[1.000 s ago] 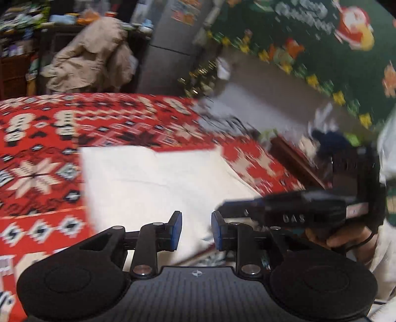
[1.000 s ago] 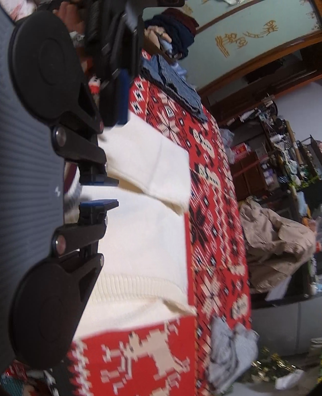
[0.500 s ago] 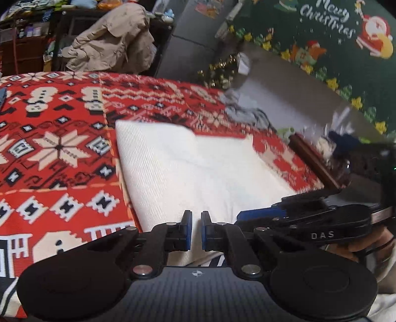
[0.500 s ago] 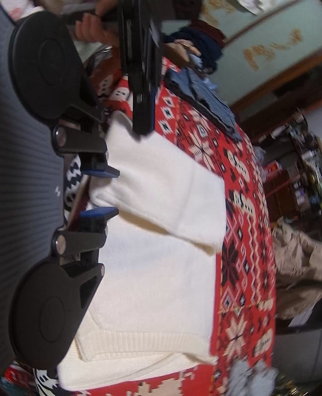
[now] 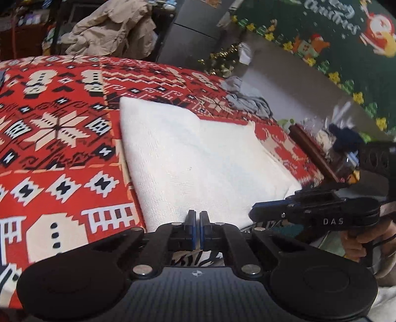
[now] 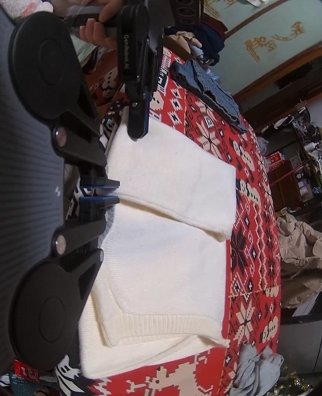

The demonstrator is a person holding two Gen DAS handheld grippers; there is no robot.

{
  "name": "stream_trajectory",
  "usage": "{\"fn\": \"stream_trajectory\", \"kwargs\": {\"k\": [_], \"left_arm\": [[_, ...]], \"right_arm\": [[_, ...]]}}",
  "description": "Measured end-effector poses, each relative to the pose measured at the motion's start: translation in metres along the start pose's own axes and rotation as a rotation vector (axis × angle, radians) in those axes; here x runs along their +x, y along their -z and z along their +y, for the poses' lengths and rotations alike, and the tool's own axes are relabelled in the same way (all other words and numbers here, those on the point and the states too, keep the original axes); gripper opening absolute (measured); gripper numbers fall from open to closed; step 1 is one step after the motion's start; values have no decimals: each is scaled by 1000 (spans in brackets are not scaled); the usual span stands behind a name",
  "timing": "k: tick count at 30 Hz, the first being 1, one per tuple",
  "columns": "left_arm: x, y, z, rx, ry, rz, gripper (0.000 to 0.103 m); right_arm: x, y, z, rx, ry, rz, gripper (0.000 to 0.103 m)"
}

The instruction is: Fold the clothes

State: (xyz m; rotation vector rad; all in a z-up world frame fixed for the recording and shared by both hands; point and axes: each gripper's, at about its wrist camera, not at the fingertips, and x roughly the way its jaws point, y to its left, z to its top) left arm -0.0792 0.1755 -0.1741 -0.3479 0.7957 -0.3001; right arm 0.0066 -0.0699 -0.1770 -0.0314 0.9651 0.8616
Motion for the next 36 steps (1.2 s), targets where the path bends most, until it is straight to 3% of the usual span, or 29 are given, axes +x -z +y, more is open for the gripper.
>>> {"fn": "stream_trajectory", "kwargs": {"k": [3,7,10,11,13,14,22,23,24,25,27,33,35,36], "left_arm": [[-14,-6,2,-26,0,-33,6],[-24,-22,12,-69,21,-82,6],[-16,-41,20,-59,-11,-93,6],[-11,-48,24,-59,-17,-94,6],[0,-62,31,-57,-28,-95,6],[6,-69,34,-63,-30,-95,6],[45,-94,45,-15,-77,-58,6],[47,-94,45,-8,-77,-55,7],[47,-93,45,-8,-77,-53,7],[48,-92,46,-7,-76,-52,7],[50,-90,47,6,-94,-41,11],[55,-87,38,83,-146,-37,11],[53,-89,36,82,-159,-34,11],[50,-89,35,77,-156,-37,10]], "right_arm": [[-7,-4,-2,-5,12,-7,15],[-16,-17,-14,18,32,-35,16],[-14,-36,-22,44,42,-74,17],[-13,-43,-25,52,44,-89,19],[-5,-61,-30,67,40,-119,34],[1,-69,-32,79,39,-123,35],[74,-118,-49,132,53,-90,34],[81,-120,-52,145,42,-78,29],[85,-121,-53,152,25,-71,11],[84,-122,-52,144,24,-81,9],[82,-123,-48,107,57,-108,9],[93,-118,-49,99,96,-117,9],[88,-118,-51,115,95,-131,11],[85,-118,-52,124,94,-138,18]]}}
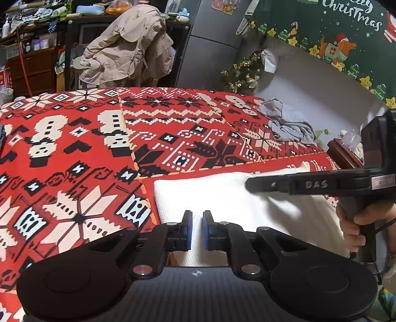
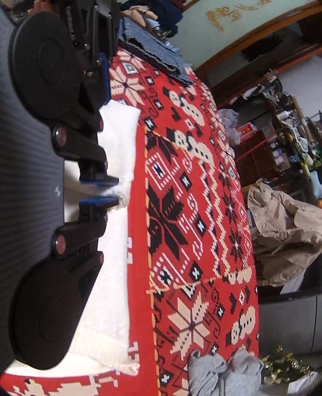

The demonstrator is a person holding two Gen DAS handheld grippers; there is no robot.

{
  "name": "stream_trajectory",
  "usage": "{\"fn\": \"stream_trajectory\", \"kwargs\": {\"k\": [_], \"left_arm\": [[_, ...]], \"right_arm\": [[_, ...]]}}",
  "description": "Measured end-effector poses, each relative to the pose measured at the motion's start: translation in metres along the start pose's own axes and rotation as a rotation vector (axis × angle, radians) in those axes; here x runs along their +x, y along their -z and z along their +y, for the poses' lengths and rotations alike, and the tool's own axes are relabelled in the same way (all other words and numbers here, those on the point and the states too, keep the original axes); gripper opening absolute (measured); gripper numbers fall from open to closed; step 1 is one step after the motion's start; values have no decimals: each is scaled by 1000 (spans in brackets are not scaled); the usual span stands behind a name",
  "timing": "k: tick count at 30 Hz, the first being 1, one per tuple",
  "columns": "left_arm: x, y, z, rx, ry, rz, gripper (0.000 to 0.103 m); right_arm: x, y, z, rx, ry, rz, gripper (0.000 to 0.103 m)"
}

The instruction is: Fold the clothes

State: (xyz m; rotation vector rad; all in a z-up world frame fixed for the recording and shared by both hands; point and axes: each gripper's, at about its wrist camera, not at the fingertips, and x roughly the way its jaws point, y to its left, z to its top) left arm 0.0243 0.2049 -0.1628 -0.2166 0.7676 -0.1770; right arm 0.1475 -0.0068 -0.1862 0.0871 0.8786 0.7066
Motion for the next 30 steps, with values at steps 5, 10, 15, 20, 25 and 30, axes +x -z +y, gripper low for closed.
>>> {"fn": "stream_trajectory", "kwargs": {"k": [5,10,15,20,25,30], "left_arm": [[-19,3,-2,-38,53,-9,10],[-26,17,-12,-27,85,36,10],[-14,35,-19,-13,44,42,10],[-15,40,-34,92,-17,29,10],[-32,40,-35,39,33,29,9],[-42,56,-44,40,64,56,6]], "right_arm": [[-31,-2,-1,12,-4,-56,23],[-51,13,29,-90,-137,-28,14],[-29,37,58,-160,-188,62,14],[-25,52,62,-271,-101,80,8],[-50,56,63,-303,-26,75,11],[-69,70,68,-297,-88,70,13]]}}
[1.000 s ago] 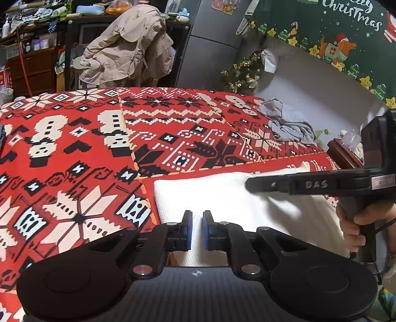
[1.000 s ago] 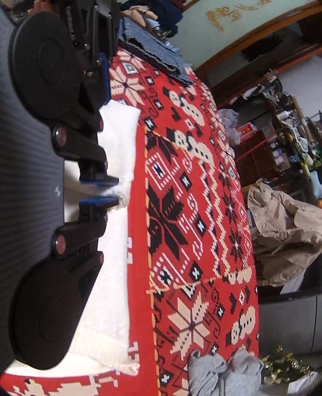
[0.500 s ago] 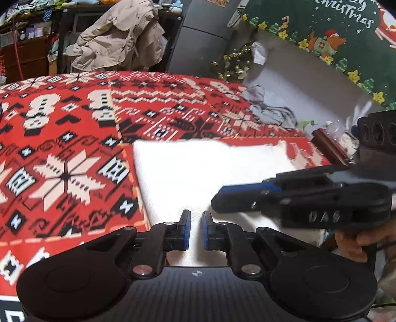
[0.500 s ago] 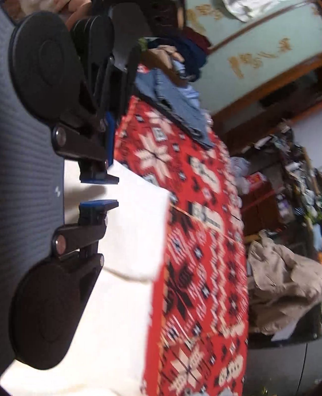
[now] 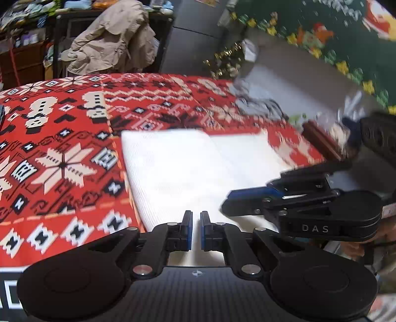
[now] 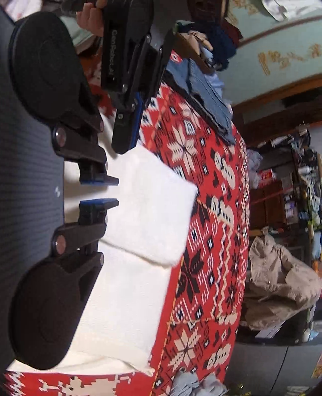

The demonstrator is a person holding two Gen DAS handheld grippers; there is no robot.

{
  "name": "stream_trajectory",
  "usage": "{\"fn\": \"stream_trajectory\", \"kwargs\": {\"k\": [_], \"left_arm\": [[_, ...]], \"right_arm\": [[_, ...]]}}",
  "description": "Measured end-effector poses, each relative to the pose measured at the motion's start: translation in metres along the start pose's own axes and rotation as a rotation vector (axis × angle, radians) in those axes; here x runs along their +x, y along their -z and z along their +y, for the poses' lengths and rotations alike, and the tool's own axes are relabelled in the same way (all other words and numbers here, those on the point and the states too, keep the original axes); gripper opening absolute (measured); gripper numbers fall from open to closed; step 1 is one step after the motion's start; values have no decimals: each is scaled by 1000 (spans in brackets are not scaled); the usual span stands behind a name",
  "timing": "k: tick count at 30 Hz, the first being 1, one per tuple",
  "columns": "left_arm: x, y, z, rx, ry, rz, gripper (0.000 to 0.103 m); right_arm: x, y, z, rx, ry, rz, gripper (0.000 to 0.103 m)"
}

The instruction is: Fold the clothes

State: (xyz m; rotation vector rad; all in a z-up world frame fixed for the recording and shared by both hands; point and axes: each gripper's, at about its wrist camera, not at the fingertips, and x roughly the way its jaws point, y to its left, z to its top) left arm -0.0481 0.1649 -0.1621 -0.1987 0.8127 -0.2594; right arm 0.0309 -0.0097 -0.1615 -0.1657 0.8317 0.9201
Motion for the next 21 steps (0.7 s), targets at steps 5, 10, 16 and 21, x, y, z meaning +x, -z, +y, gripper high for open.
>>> {"fn": "stream_trajectory", "kwargs": {"k": [5,10,16,21], "left_arm": [[8,15,-5,3,9,21,7],[0,16,-5,-15,-7,33,6],[-28,14,-4,-58,34,-63,5],[-17,21,5,-88,9,-18,5]], "right_arm": [[2,16,7,-41,1,20,12],[-13,30,-7,-6,23,34,11],[-37,39,-12,47,40,16,16],[-37,31,6,10,9,-17,16]]}}
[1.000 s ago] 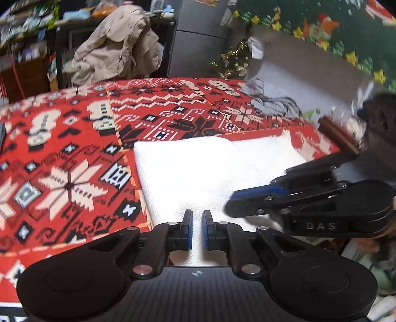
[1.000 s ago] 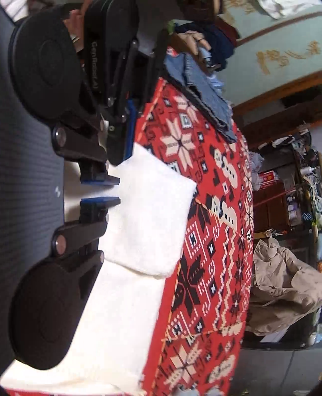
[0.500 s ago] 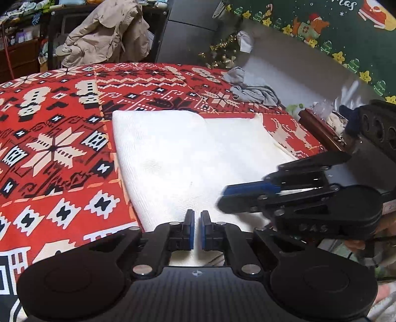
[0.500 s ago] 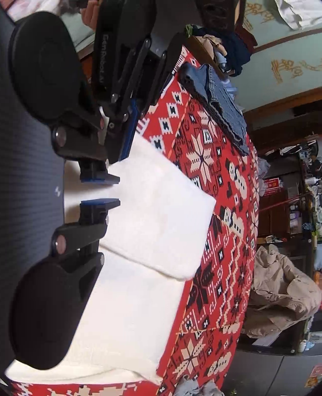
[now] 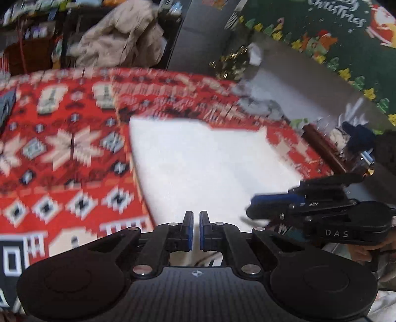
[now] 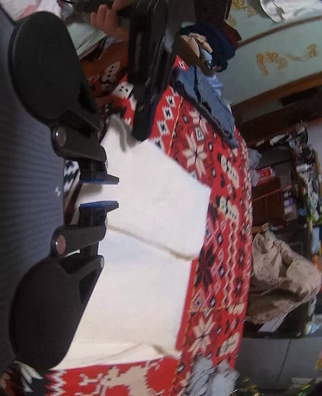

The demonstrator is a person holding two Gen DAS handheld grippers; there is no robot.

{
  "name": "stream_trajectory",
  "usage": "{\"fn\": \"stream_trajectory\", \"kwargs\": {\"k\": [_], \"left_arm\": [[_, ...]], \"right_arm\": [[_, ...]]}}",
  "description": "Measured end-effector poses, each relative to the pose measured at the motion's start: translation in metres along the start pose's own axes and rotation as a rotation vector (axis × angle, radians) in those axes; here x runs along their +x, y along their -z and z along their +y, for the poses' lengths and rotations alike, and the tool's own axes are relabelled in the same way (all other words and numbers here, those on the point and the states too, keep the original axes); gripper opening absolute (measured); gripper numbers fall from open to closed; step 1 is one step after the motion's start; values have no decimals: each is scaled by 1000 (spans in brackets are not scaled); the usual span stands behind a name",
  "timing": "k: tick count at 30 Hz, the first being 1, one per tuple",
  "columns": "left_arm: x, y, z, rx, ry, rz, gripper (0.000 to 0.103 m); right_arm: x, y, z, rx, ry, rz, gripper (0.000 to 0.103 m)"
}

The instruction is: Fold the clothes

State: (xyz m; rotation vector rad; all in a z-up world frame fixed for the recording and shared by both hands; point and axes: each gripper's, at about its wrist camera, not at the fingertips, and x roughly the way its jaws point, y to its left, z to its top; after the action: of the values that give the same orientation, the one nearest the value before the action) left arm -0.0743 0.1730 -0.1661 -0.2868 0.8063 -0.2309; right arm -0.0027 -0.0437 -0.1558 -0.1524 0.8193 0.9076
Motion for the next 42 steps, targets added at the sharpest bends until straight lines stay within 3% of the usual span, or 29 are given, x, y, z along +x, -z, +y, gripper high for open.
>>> {"fn": "stream_trajectory", "kwargs": {"k": [4,9,15,21,24,31,36,42], "left_arm": [[-2,8,6,-30,14,2,5],[-9,23,-3,50,-23,9,5],[-11,24,-5,58,-48,9,3],[-17,10,-22,92,-35,-21,1],[-3,8,-24,119,-55,8,1],[1,17,-18,99,-25,32,2],[-9,13,-19,65,-18,-19,3],[6,-16,-5,-8,-39,-67,3]], "right_arm": [[16,1,14,-42,11,-3,16],[19,16,16,-76,23,20,14],[7,22,1,0,7,24,14],[-1,8,11,-18,-3,-11,16],[7,-2,22,-62,-12,-18,16],[26,8,24,-80,-16,37,16],[11,16,11,-30,-15,25,16],[15,-10,4,7,0,-21,13]]}}
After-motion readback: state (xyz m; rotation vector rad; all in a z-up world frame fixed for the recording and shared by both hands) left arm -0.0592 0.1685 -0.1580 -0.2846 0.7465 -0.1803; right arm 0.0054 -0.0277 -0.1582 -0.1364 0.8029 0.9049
